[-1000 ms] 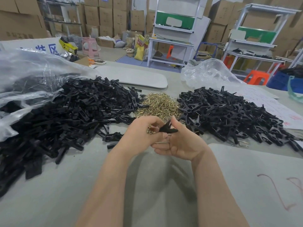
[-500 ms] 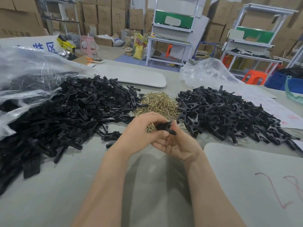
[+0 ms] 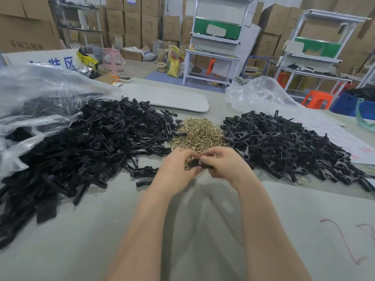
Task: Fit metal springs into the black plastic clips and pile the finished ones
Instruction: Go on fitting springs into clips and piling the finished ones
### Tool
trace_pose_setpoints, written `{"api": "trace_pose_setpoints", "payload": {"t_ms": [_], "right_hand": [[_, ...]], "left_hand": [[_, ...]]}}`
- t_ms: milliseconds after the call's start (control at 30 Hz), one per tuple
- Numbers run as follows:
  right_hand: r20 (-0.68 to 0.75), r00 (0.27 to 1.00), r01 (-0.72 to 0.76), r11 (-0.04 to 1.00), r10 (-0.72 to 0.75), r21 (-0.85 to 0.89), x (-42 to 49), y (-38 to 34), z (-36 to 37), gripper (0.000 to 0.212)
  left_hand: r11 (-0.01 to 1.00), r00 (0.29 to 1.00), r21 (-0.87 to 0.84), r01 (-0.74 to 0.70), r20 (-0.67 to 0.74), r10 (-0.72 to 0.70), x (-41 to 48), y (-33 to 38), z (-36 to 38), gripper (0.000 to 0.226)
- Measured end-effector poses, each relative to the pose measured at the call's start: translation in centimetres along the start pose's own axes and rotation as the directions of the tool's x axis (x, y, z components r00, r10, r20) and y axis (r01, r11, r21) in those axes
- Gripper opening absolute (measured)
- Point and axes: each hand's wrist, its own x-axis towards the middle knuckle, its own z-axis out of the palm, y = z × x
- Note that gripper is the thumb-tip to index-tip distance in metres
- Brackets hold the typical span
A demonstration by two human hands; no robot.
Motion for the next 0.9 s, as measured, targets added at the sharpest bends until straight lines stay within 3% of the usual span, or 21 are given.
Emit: {"api": "trace_pose_setpoints", "payload": {"t_ms": [33, 100, 133, 167, 200, 267, 300, 367, 433, 533, 633, 767, 900], "right_hand": [[-0.163, 0.985, 0.057, 0.998, -0.056, 0.003, 0.7, -0.8, -0.2, 0.020], [-0.435, 0.897, 0.207, 0.939, -0.070, 0.274, 1.7, -3.1, -1.2, 0.052], [-0.474, 0.880, 0.269, 0.858, -0.034, 0.438, 2.2, -4.2, -1.6, 0.070], [-0.492, 0.871, 0.288, 0.821, -0.011, 0.492, 2.7, -4.8, -1.6, 0.083], [-0.507, 0.862, 0.266, 0.873, -0.025, 0.408, 2.8, -5.2, -1.2, 0.088], [-0.449, 0.884, 0.190, 0.977, -0.128, 0.095, 2.4, -5.2, 1.1, 0.076], [-0.361, 0.912, 0.192, 0.980, -0.196, -0.049, 2.2, -5.0, 2.8, 0.064], [-0.146, 0.942, 0.260, 0.932, -0.303, -0.254, 2.3, -4.5, 6.4, 0.040], [0.015, 0.955, 0.272, 0.854, -0.297, -0.443, 3.0, -3.8, 9.7, 0.036], [0.045, 0.962, 0.226, 0.687, -0.270, -0.691, 3.7, -3.3, 12.6, 0.042], [-0.004, 0.954, 0.201, 0.652, -0.299, -0.731, 4.1, -2.7, 13.7, 0.036], [-0.076, 0.944, 0.186, 0.705, -0.322, -0.684, 4.0, -2.3, 13.8, 0.028], [-0.021, 0.925, 0.235, 0.614, -0.379, -0.753, 3.8, -2.2, 13.7, 0.025]], "left_hand": [[1.000, 0.996, -0.014, 0.026, -0.087, -0.027, 0.2, 0.0, 0.0, 0.037], [0.980, 0.928, -0.185, 0.079, -0.344, -0.140, 0.5, 0.3, -0.8, 0.034], [0.945, 0.852, -0.315, 0.090, -0.467, -0.237, 0.6, 0.2, -1.2, 0.028], [0.883, 0.756, -0.462, 0.082, -0.549, -0.357, 0.7, 0.0, -1.7, 0.023], [0.787, 0.658, -0.615, 0.047, -0.574, -0.488, 0.7, -0.3, -2.2, 0.019], [0.526, 0.521, -0.849, -0.053, -0.473, -0.710, 0.8, -0.9, -2.9, 0.017], [0.411, 0.479, -0.907, -0.089, -0.401, -0.781, 0.9, -1.1, -3.1, 0.016], [0.298, 0.424, -0.945, -0.132, -0.326, -0.845, 1.0, -1.5, -3.4, 0.016], [0.296, 0.402, -0.944, -0.146, -0.330, -0.854, 1.0, -1.5, -3.4, 0.015], [0.328, 0.392, -0.934, -0.143, -0.357, -0.848, 1.1, -1.3, -3.2, 0.014], [0.336, 0.392, -0.933, -0.131, -0.360, -0.847, 1.0, -1.2, -3.0, 0.014], [0.340, 0.386, -0.931, -0.131, -0.364, -0.848, 1.0, -1.1, -2.9, 0.015], [0.362, 0.395, -0.926, -0.106, -0.373, -0.839, 0.9, -1.2, -2.8, 0.016]]}}
